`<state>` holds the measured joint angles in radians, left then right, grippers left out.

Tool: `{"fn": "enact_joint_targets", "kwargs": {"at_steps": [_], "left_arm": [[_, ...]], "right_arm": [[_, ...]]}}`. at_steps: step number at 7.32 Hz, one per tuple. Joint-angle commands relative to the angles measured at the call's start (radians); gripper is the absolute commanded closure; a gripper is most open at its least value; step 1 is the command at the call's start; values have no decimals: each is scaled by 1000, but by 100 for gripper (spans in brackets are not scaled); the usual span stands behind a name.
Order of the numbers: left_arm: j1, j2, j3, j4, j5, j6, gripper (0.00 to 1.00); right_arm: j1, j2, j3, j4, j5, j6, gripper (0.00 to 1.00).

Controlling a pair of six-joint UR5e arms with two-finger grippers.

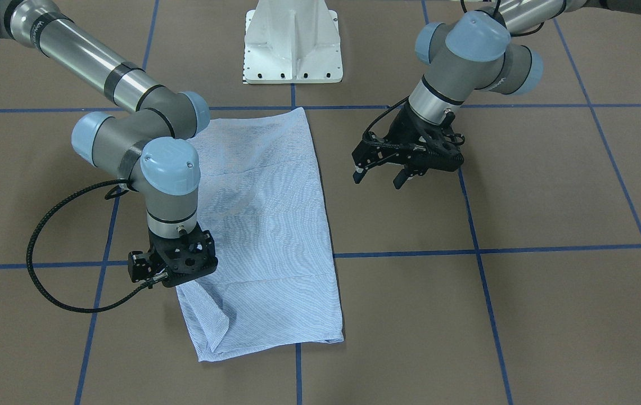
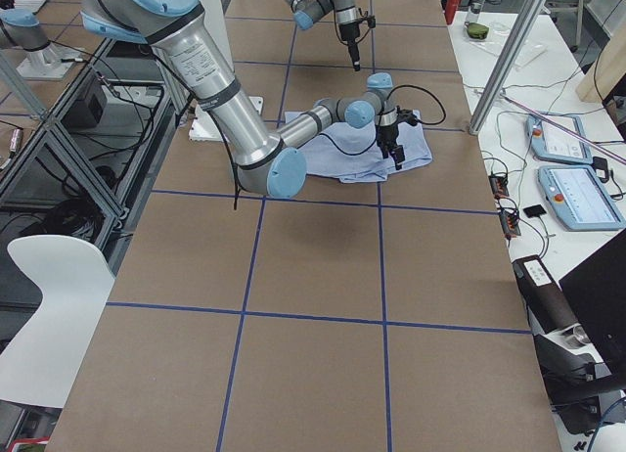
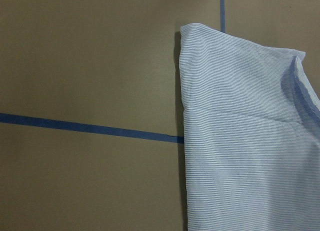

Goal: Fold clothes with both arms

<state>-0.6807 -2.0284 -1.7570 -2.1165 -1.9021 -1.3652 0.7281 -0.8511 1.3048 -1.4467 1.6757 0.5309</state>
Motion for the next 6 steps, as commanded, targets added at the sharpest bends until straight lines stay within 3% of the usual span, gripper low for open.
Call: {"fn": "enact_joint_targets", "kwargs": {"at_steps": [1,6], "left_arm": [[0,-1,-1,1,0,0,0],[1,-24,-4,35,-2,0,0]], "right_arm": [[11,-5,-21,0,-1,-14,0],[129,-6,-73,3,56,-89,0]]}}
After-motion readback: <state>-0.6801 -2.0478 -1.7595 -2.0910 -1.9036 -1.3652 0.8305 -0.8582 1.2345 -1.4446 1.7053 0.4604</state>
